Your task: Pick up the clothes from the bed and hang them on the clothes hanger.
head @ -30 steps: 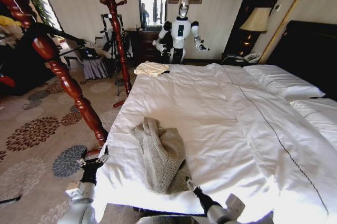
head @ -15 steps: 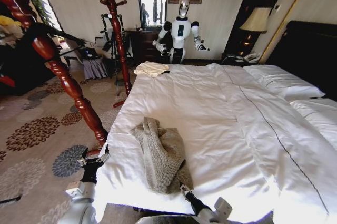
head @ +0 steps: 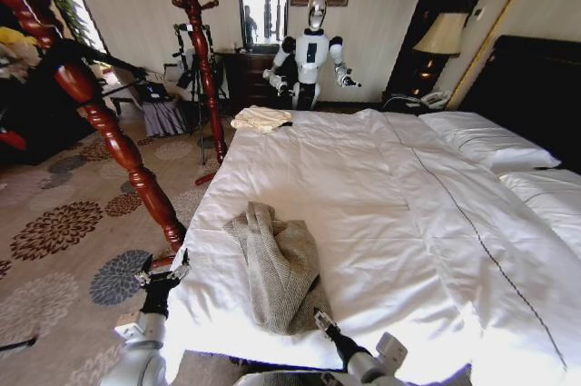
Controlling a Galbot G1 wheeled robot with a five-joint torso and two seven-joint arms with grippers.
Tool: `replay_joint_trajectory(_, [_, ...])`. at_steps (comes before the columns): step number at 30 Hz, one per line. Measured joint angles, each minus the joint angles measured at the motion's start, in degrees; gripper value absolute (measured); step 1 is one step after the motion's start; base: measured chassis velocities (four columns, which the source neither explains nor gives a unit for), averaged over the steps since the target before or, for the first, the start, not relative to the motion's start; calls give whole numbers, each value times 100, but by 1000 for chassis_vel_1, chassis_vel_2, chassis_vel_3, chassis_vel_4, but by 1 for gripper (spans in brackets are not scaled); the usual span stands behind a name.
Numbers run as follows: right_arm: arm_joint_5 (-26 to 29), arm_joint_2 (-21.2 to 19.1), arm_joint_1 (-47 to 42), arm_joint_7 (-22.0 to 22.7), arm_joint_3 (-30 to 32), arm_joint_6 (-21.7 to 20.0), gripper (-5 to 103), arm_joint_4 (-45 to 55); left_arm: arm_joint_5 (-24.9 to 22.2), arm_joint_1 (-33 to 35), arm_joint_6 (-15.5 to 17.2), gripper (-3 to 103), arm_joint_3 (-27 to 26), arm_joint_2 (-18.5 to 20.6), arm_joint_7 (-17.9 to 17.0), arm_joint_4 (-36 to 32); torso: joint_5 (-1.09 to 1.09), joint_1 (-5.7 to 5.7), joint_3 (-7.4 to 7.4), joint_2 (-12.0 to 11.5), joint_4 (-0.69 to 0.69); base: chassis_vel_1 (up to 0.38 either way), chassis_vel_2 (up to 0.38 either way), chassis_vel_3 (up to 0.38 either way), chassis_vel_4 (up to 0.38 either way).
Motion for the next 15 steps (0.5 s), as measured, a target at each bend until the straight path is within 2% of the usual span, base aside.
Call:
replay_joint_trajectory(2, [47,-2,12,2,-56,0,93,-48,7,-5,2,100,2,-11,0,10,0,0,0,0,0,0,0,0,0])
replay_joint_trajectory(4, [49,6,20,2,-73,0,93,-59,8,-5,2,100,2,-13,0,13,0,0,0,0,0,0,0,0,0])
replay_joint_trajectory(7, [95,58,78,13,-144,-37,77,-96,16,-1,2,100,3,-18,-1,18,0,0,0,0,0,0,0,0,0])
replay_joint_trajectory(9, [106,58,85,16,-148,-38,77,-99,17,0,2,100,3,-19,-1,19,0,0,0,0,0,0,0,0,0])
replay_joint_trajectory(10, [138,46,95,20,-150,-39,65,-105,19,4,2,100,3,-18,-2,18,0,0,0,0,0,0,0,0,0])
replay_joint_trajectory(11, [149,39,98,23,-150,-40,65,-106,19,5,2,100,3,-18,-2,18,0,0,0,0,0,0,0,0,0])
replay_joint_trajectory(13, [185,14,121,41,-146,-67,55,-107,26,10,2,100,7,-17,-2,20,0,0,0,0,0,0,0,0,0])
replay_joint_trajectory(14, [185,14,121,41,-146,-67,55,-107,26,10,2,100,7,-17,-2,20,0,0,0,0,0,0,0,0,0])
replay_joint_trajectory(15, [210,6,144,60,-136,-94,49,-100,28,13,2,100,9,-16,-2,24,0,0,0,0,0,0,0,0,0])
